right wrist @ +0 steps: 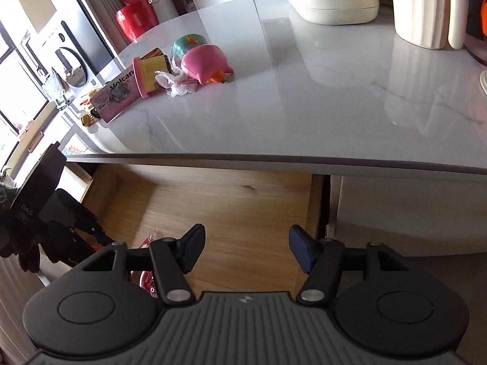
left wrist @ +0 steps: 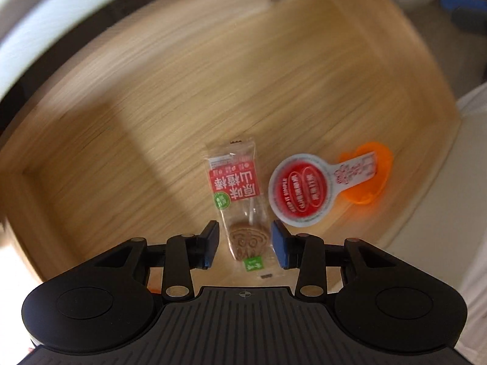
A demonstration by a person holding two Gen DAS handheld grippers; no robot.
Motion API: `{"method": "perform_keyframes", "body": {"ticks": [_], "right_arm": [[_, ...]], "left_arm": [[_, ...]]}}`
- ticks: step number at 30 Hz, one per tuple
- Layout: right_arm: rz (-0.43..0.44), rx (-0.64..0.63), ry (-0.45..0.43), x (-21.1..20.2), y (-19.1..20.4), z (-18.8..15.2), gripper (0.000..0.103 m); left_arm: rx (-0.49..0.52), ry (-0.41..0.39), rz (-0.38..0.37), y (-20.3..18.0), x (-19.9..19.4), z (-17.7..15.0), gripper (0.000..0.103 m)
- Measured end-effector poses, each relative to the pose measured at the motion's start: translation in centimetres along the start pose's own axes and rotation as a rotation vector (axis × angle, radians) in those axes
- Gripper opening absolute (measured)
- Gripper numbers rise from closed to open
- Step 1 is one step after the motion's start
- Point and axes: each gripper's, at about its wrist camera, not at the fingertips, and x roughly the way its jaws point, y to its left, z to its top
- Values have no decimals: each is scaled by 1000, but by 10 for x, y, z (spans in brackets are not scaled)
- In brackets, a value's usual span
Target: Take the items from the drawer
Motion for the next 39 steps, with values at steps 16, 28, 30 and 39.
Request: {"method": "perform_keyframes", "body": {"ticks": [16,28,30,39], "right_arm": [[-91,-218,-143,-9,33,-12,62],[66,-294,202,37,58,5,62],[89,-328,273,53,73,7,62],[59,-454,591,147,131,-3,62]], "left_arm": [[198,-13,135,-37,24,3,41],[60,-281,-46,1,-34,-55,31],[-41,-384,-107,21,-46,-78,31],[-215,-506,-148,64,-73,-81,31]]}}
